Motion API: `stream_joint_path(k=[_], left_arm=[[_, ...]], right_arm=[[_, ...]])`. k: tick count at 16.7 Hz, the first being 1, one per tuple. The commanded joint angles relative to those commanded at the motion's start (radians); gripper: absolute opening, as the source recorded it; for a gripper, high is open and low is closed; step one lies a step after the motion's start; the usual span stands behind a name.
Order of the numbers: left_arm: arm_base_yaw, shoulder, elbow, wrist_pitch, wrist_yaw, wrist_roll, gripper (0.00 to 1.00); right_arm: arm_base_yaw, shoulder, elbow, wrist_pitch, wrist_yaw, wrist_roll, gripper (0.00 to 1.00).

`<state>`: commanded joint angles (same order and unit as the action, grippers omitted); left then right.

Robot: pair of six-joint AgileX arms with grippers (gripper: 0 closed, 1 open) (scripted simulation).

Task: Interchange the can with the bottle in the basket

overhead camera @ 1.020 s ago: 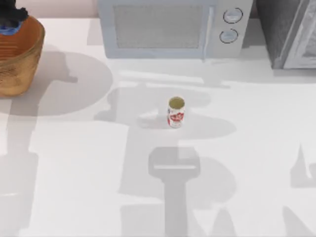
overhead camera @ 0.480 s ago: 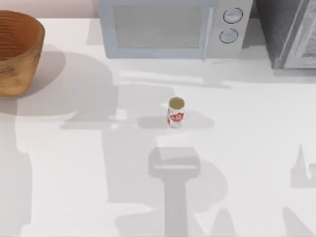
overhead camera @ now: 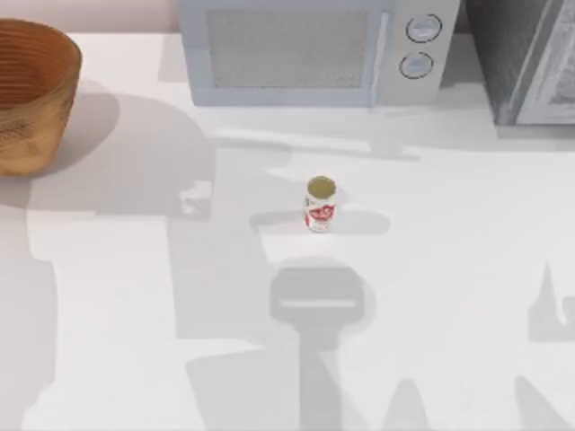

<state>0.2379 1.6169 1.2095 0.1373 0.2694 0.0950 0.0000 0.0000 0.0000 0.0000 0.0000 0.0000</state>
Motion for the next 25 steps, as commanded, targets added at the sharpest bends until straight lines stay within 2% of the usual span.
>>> stream_joint_path(k=[4, 9, 22, 25], left_arm=[[-0.017, 0.104, 0.024, 0.082, -0.016, -0.006, 0.0], [-0.019, 0.116, 0.026, 0.092, -0.018, -0.007, 0.0], [-0.019, 0.116, 0.026, 0.092, -0.018, -0.007, 0.98], [-0.019, 0.116, 0.026, 0.092, -0.018, -0.007, 1.0]], right_arm=[[0.0, 0.0, 0.0, 0.0, 0.0, 0.0, 1.0], [0.0, 0.0, 0.0, 0.0, 0.0, 0.0, 1.0], [0.0, 0.0, 0.0, 0.0, 0.0, 0.0, 1.0], [0.0, 0.0, 0.0, 0.0, 0.0, 0.0, 1.0]])
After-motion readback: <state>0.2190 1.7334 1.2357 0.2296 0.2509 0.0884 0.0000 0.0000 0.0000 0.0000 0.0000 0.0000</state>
